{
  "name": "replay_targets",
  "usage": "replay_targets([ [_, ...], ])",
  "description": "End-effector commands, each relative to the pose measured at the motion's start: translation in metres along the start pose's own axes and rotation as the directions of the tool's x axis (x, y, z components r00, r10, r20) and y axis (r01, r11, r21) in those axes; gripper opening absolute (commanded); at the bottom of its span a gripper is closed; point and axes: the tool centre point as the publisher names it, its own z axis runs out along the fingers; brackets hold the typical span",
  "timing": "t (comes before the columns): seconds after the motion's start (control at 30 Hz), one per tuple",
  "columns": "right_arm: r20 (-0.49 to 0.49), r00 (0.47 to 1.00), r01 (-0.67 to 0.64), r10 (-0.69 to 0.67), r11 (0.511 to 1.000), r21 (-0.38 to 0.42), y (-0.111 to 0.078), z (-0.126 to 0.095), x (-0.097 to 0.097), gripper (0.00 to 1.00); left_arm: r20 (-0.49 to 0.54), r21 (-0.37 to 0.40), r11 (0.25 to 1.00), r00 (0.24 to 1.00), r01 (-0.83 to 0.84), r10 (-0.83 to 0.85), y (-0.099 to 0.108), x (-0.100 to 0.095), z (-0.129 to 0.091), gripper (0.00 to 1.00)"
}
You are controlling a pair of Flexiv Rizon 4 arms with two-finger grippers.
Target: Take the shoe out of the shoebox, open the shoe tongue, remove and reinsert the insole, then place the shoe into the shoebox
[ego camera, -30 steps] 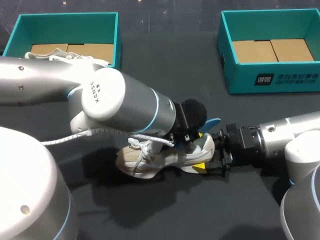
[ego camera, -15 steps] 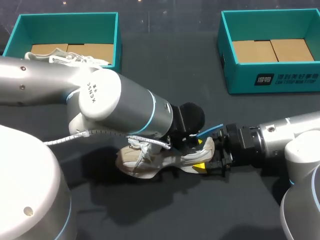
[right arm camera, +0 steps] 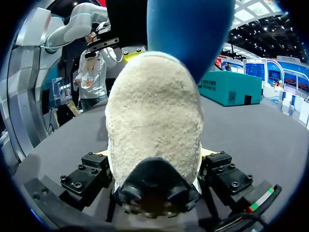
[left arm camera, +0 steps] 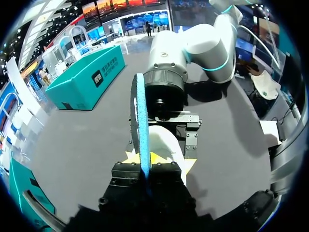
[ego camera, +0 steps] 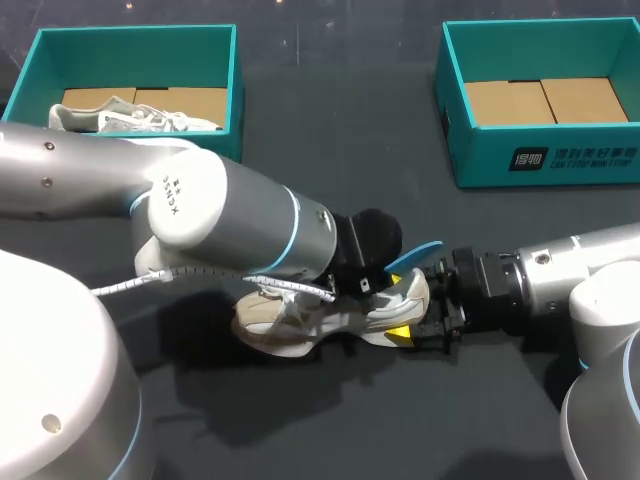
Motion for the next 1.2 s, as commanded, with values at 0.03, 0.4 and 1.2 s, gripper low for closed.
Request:
replay_targets([
  [0.03, 0.001, 1.0, 0.0, 0.0, 1.0, 0.002, 0.001, 0.0, 0.001, 0.0, -0.049, -0.006, 1.0, 0.999, 0.016, -0.017, -0.007, -0.005, -0.006, 0.0],
  [0.4, 0.001, 1.0, 0.0, 0.0, 1.0, 0.002, 0.001, 0.0, 0.001, 0.0, -0.288, -0.014, 0.998, 0.956, 0.055, -0.056, -0.046, -0.015, -0.051, 0.0],
  [1.2, 0.001, 1.0, 0.0, 0.0, 1.0, 0.002, 0.001, 0.0, 0.001, 0.0, -0.348, 0.021, 0.999, 0.937, 0.05, -0.04, -0.067, -0.006, -0.087, 0.0],
])
